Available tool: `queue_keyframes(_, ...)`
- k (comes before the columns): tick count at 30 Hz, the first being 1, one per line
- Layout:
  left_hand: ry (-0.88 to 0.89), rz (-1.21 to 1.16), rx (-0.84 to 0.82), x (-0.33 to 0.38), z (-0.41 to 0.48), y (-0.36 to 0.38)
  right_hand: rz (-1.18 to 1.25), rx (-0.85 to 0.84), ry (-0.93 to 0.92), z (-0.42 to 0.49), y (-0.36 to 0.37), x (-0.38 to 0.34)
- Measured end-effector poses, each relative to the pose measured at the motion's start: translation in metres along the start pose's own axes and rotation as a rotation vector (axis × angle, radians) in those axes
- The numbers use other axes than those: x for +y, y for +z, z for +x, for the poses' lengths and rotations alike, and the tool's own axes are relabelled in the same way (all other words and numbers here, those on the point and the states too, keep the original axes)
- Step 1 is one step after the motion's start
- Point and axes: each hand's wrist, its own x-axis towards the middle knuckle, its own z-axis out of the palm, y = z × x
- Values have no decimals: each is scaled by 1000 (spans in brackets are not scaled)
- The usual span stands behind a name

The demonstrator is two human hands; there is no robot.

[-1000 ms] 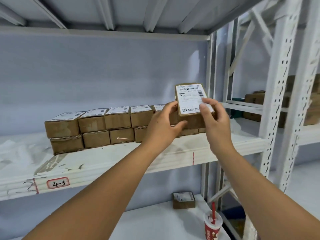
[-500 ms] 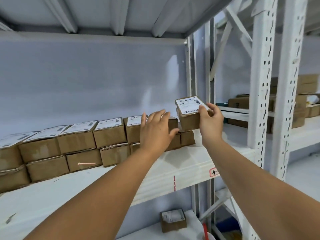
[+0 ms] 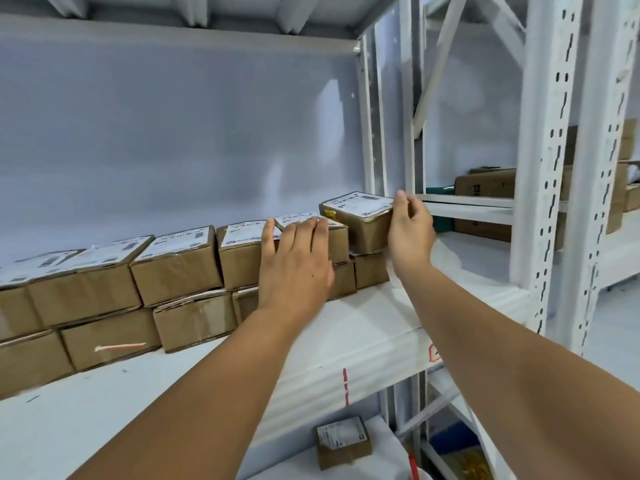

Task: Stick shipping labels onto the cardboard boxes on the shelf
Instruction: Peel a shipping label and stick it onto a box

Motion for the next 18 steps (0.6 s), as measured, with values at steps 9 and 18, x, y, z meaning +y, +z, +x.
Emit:
queue_keyframes(9,11,-8,-31,4,-4,1,-275,-101,-78,-1,-5,19)
queue_keyframes(18,24,-23,-51,7,-9,-5,-327,-108,-158,-3,-4,19)
